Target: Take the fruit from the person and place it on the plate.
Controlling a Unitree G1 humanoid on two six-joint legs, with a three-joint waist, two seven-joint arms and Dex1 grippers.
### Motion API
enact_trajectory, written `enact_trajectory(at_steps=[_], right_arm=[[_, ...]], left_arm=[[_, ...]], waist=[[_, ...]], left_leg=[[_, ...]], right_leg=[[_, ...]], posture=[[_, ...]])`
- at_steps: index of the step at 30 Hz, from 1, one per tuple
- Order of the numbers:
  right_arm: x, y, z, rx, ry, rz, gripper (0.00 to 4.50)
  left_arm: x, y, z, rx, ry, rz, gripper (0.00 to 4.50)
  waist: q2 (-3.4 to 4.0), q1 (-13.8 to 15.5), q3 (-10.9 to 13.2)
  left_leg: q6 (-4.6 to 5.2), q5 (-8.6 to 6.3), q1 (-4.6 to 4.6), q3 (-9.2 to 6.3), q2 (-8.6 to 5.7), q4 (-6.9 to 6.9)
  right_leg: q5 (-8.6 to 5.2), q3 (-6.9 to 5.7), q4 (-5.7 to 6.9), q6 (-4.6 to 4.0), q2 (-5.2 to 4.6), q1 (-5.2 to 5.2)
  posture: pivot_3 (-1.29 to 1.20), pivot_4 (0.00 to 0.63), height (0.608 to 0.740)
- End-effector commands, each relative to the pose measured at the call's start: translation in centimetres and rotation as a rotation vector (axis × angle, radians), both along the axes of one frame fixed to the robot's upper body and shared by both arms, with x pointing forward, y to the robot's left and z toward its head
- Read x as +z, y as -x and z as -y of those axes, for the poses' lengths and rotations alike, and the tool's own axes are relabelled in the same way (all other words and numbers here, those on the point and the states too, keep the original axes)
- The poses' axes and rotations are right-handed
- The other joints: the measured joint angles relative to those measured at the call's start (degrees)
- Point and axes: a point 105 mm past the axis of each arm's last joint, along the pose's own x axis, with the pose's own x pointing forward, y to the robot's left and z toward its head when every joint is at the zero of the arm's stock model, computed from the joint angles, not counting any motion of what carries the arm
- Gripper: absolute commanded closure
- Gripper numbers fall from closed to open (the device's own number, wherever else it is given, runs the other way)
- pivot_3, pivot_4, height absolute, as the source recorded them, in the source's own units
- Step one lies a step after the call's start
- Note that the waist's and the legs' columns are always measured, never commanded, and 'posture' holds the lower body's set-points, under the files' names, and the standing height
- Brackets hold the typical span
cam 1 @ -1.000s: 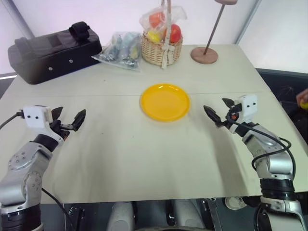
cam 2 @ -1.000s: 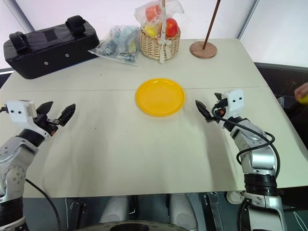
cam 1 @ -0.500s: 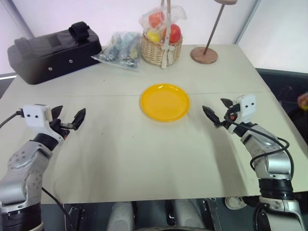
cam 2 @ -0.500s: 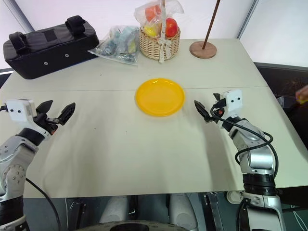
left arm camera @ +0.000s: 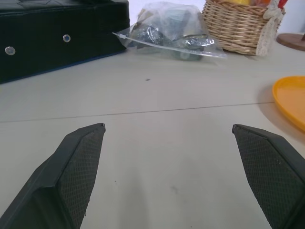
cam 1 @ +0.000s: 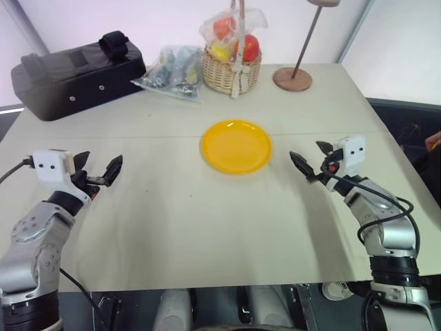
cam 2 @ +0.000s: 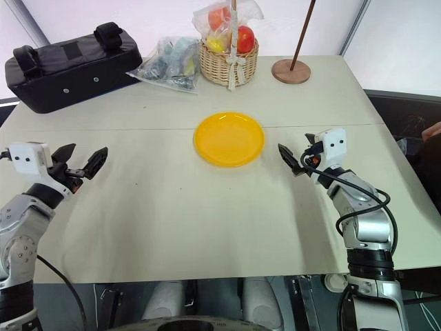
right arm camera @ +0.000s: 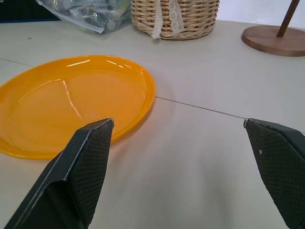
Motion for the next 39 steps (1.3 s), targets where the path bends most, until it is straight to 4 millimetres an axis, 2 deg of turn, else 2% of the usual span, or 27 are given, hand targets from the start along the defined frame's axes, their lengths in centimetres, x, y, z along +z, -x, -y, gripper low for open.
enact_trajectory(at_steps=[1, 24, 28, 31, 34, 36, 39], right_arm=[[1.4, 0.0, -0.3, 0.007, 0.009, 0.057, 0.0], [1.3, 0.0, -0.5, 0.009, 0.009, 0.056, 0.0], [1.4, 0.0, -0.6, 0.011, 0.012, 0.053, 0.0], [1.4, 0.0, -0.6, 0.011, 0.015, 0.054, 0.0], [1.8, 0.1, -0.5, 0.01, 0.022, 0.062, 0.0], [2.0, 0.3, -0.4, 0.014, 0.038, 0.069, 0.0], [2.5, 0.6, -0.4, 0.016, 0.043, 0.079, 0.0]], left_arm=[[1.5, 0.2, -0.4, 0.013, -0.02, 0.059, 0.03], [1.5, -0.4, -0.3, -0.002, -0.051, 0.055, 0.03], [4.6, -0.5, 3.0, -0.291, -0.047, 0.061, 0.03], [5.5, 0.7, 5.4, -0.522, -0.043, 0.005, 0.03], [6.0, 2.9, 7.5, -0.772, -0.041, -0.099, 0.03], [6.5, 3.8, 8.3, -0.868, -0.034, -0.134, 0.03], [7.1, 3.9, 8.8, -0.918, -0.041, -0.149, 0.03]], waist=[[0.0, 0.0, 0.0], [0.0, 0.0, 0.0], [-0.03, 0.2, 0.0], [0.02, 0.0, 0.0], [0.05, -0.4, 0.0], [0.05, -0.4, 0.0], [0.07, -0.3, 0.0]], left_leg=[[0.0, 0.0, 0.0, 0.0, 0.0, 0.0], [0.0, 0.0, 0.0, 0.0, 0.0, 0.0], [0.0, 0.0, -0.02, -0.05, 0.0, 0.02], [0.0, 0.0, -0.02, 0.0, 0.0, 0.02], [0.0, 0.0, 0.0, 0.05, 0.0, -0.01], [0.0, 0.0, 0.01, 0.04, 0.02, -0.05], [0.0, 0.0, 0.01, 0.02, 0.02, -0.05]], right_leg=[[0.0, 0.0, 0.0, 0.0, 0.0, 0.0], [0.01, 0.0, 0.0, 0.01, 0.0, 0.0], [0.0, -0.05, 0.01, 0.0, 0.02, 0.0], [-0.01, -0.01, -0.01, -0.01, 0.01, 0.0], [0.0, 0.03, -0.02, 0.02, 0.01, -0.02], [0.0, 0.03, -0.01, 0.02, 0.05, -0.06], [-0.02, 0.03, 0.02, 0.0, 0.06, -0.07]], posture=[[0.0, 0.15, 0.74], [0.0, 0.15, 0.74], [0.0, 0.15, 0.74], [0.0, 0.15, 0.74], [0.0, 0.15, 0.74], [0.0, 0.15, 0.74], [0.0, 0.15, 0.74]])
